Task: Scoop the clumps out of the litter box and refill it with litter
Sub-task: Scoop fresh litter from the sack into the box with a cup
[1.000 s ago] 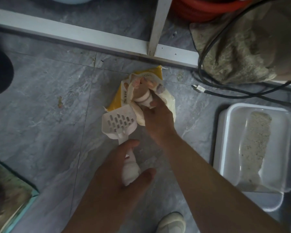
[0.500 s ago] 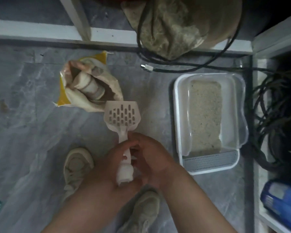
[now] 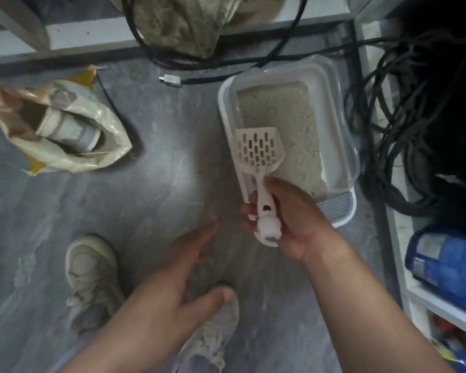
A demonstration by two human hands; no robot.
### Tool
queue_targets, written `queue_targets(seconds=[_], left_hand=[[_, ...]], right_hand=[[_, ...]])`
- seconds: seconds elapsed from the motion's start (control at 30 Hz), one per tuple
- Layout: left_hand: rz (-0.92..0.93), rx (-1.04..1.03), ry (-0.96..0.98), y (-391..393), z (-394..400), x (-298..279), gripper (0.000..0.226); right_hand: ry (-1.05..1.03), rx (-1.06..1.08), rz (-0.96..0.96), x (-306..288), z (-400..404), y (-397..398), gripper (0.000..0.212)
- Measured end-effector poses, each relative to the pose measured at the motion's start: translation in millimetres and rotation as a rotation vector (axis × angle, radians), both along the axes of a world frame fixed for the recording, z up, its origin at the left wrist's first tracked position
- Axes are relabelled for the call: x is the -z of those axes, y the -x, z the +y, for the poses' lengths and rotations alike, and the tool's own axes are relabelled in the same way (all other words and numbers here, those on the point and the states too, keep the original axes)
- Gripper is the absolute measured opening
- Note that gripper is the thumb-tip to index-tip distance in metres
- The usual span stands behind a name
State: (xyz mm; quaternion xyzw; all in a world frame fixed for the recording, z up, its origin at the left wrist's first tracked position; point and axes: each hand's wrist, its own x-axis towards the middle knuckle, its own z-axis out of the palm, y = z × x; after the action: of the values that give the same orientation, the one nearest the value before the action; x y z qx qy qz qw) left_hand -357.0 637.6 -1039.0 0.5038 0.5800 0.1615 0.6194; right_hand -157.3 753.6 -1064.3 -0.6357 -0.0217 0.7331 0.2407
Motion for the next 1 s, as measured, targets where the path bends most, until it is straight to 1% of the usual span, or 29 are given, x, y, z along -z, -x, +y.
queue_targets(seconds=[0.1, 0.17, 0.23, 0.3, 0.37, 0.5, 0.57, 0.77, 0.9, 1.0], left_hand=[[0.045, 0.004, -0.003, -7, -2, 4, 0.082], [0.058, 0.015, -0.002, -11, -2, 5, 0.077], [0.065, 0.017, 0.008, -14, -1, 5, 0.073], [0.068, -0.004, 0.034, -15, 0, 7, 0.071], [0.072, -0.028, 0.064, -16, 1, 9, 0.07], [0.086, -0.05, 0.088, -15, 1, 14, 0.073], [0.085, -0.06, 0.099, -14, 0, 16, 0.071], [0.115, -0.051, 0.109, -10, 2, 19, 0.066], [0.125, -0.056, 0.119, -7, 0, 22, 0.065], [0.145, -0.038, 0.108, -8, -2, 23, 0.066]], right_hand=[[0.004, -0.012, -0.127, 6, 1, -28, 0.02], [-0.011, -0.037, -0.168, 8, 0, -41, 0.02], [-0.032, -0.093, -0.207, 11, 0, -51, 0.02], [-0.032, -0.179, -0.311, 19, -1, -61, 0.017], [0.019, -0.243, -0.398, 30, -3, -69, 0.014], [0.19, -0.355, -0.461, 50, -9, -78, 0.013], [0.215, -0.367, -0.462, 55, -11, -76, 0.012], [0.267, -0.339, -0.406, 66, -7, -63, 0.019], [0.227, -0.445, -0.515, 78, -1, -62, 0.021], [0.175, -0.542, -0.649, 85, -1, -61, 0.023]])
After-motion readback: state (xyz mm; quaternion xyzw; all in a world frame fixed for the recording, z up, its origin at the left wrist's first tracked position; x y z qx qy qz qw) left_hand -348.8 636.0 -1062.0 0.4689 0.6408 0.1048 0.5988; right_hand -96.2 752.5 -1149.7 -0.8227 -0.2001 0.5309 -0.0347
